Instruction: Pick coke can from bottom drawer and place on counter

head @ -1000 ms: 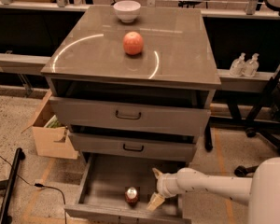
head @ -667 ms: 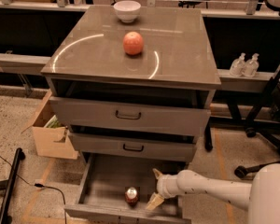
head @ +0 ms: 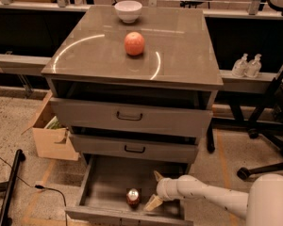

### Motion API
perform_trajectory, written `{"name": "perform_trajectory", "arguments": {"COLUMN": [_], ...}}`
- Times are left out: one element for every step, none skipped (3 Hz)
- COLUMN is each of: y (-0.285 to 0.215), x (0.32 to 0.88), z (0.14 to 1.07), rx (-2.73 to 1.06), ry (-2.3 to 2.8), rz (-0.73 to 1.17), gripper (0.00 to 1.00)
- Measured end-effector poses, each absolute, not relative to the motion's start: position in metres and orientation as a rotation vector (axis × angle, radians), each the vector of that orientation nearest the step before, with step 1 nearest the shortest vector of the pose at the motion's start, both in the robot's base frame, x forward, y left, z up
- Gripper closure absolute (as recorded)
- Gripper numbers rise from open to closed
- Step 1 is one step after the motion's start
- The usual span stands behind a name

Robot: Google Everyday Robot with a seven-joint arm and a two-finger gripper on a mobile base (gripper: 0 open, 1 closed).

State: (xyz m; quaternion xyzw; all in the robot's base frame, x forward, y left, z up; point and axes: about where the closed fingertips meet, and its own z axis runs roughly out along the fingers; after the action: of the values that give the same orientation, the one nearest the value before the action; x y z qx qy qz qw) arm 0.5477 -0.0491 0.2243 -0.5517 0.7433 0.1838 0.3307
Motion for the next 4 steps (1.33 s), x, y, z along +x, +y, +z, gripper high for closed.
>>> {"name": "perform_trajectory", "arguments": {"y": [-0.042,-0.035,-0.027,-0.016], "x": [0.554,0.560,0.563,0.566], "z": [0.213,0.202,0.193,0.187], "rx": [-1.412,-1.388,-1.372,-1.359], "ry": [1.940,1.937,1.929,1.911], "rz": [0.488,0.493,0.507,0.530], "gripper": [0.00,0.00,0.13,0.13]}}
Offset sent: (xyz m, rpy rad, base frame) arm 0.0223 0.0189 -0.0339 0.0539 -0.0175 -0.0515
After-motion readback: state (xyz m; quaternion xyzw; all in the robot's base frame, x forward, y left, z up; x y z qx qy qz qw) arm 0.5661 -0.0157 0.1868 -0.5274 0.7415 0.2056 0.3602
